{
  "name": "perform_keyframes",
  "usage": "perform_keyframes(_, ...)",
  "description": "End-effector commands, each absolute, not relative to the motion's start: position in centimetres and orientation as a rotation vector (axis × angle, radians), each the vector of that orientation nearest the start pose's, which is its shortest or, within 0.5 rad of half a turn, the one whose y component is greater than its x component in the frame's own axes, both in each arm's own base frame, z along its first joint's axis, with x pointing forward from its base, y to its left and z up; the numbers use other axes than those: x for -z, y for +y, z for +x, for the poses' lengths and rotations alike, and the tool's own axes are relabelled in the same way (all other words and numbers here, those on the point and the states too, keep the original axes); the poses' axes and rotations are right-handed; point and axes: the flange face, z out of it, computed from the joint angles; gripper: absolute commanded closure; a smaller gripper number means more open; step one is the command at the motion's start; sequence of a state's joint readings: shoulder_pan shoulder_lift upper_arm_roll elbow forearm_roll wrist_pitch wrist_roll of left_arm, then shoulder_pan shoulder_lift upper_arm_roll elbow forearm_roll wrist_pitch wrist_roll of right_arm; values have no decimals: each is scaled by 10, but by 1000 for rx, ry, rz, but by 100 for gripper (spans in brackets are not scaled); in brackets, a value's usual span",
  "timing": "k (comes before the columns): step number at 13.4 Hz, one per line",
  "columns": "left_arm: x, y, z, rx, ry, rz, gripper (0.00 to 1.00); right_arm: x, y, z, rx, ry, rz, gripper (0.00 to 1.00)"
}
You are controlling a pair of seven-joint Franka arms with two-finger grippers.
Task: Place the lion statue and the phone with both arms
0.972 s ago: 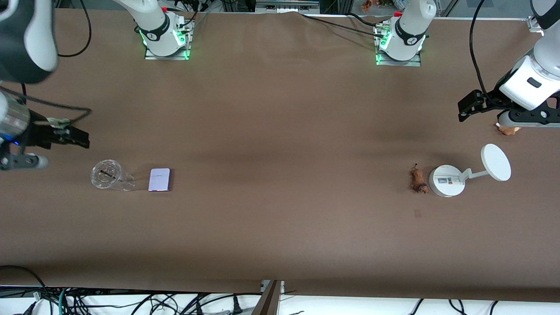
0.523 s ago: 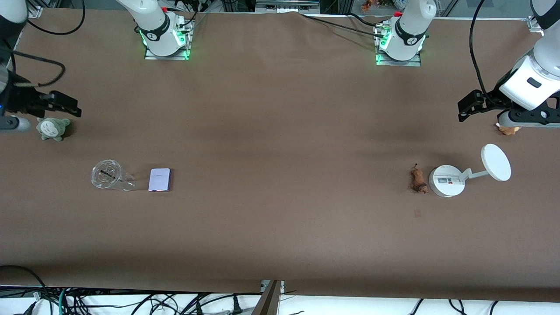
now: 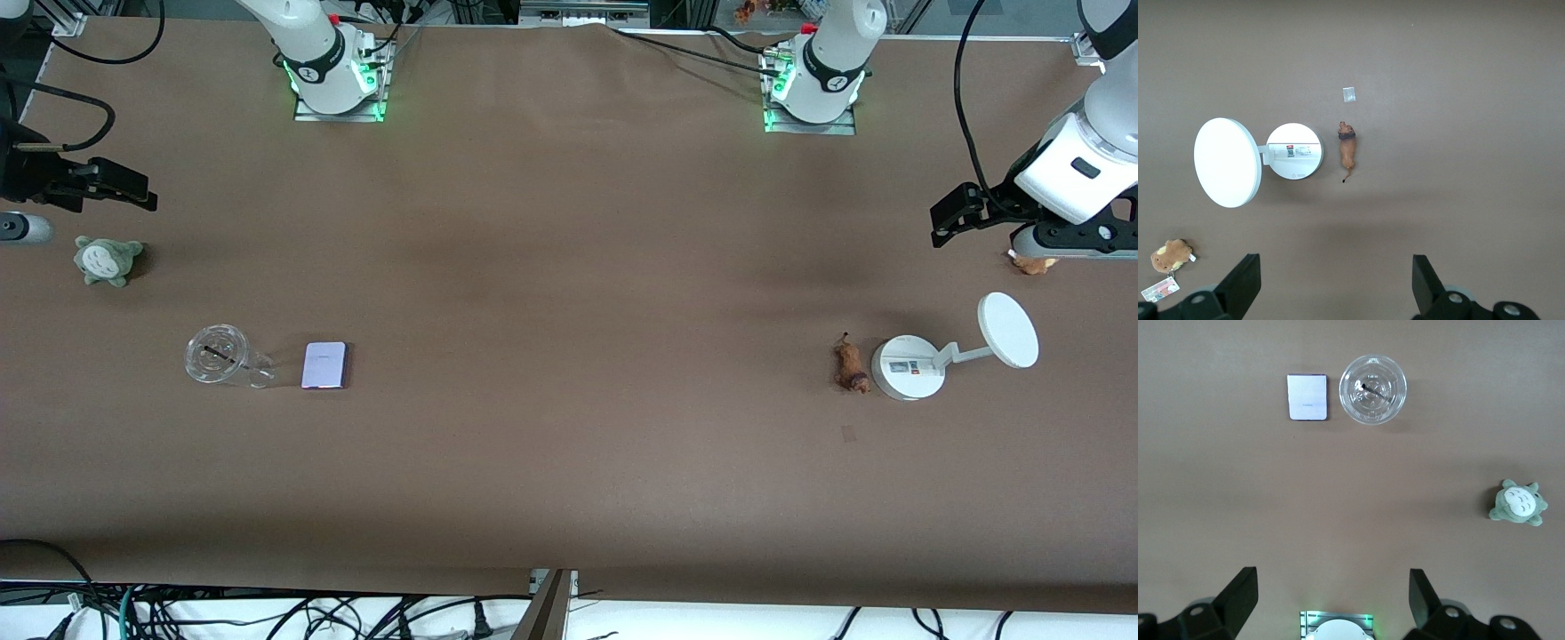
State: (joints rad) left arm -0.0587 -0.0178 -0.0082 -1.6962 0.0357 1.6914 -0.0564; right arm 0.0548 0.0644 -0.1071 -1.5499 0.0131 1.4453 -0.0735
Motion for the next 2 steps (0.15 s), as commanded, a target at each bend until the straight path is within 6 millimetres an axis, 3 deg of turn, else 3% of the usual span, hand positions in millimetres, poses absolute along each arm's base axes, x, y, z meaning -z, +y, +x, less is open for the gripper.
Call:
perform_keyframes(1, -588, -35, 557, 23, 34, -3122, 0, -596, -30, 564, -276, -33, -3124, 0)
perform_keyframes(2, -589, -35, 557, 26, 34, -3122, 0, -596, -31, 564, -277, -33, -3129, 0)
